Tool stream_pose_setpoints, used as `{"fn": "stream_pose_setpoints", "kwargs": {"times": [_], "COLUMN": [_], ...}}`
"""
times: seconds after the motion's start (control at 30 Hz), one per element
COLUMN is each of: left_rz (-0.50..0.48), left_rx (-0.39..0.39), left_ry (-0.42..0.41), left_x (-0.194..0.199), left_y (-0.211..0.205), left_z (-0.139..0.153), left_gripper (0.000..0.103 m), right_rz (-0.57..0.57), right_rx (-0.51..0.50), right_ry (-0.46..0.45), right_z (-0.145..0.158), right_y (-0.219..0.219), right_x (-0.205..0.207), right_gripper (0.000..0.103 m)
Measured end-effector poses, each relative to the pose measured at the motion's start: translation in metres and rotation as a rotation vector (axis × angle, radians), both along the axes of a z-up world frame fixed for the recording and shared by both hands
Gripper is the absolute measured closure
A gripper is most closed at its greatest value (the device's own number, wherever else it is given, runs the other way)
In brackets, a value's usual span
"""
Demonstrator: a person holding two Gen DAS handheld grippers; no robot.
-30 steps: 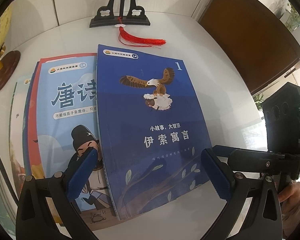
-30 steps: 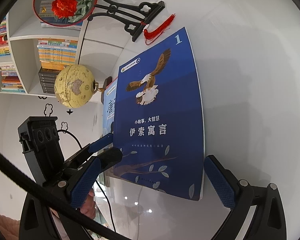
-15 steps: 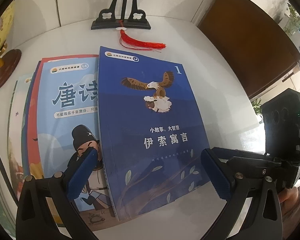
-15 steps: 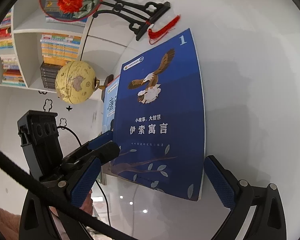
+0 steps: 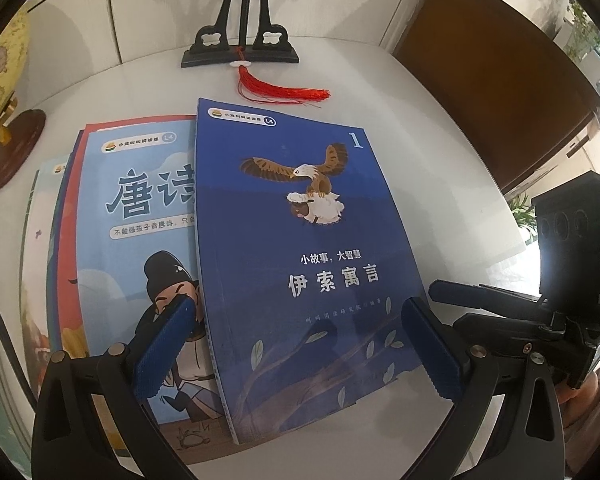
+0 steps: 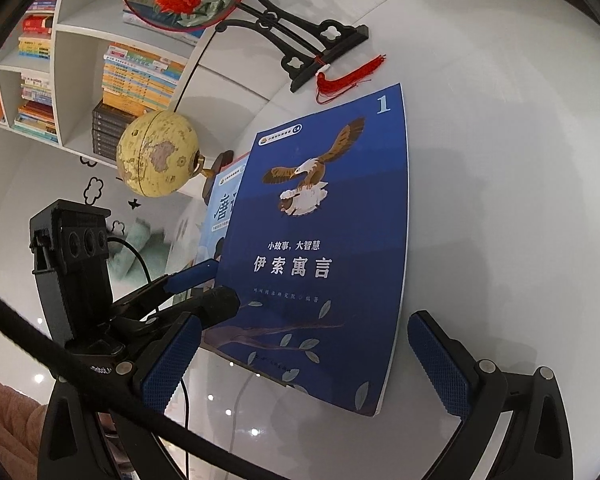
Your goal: Organize books
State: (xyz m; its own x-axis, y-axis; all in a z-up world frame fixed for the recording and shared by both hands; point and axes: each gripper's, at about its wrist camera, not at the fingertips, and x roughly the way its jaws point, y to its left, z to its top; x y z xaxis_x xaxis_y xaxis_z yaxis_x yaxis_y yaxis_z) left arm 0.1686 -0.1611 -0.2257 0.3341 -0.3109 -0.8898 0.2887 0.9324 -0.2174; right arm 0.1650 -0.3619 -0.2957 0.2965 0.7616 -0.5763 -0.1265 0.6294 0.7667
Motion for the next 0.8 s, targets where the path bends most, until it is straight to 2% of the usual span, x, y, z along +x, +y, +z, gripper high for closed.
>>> {"fn": "stream_pose_setpoints", "kwargs": {"times": [0.8], "left_rz": [0.006], "left_rx": [-0.043], "left_ry": [0.031], "left_x": [0.0031], "left_y": [0.0039], "left_z": [0.0005], "left_gripper": [0.001], "right_rz": [-0.003], "right_rx": [0.0], "right_ry": [0.001], "right_z": [0.0009], "right_y": [0.0028], "right_x": [0.0081], "right_gripper": [0.0]}}
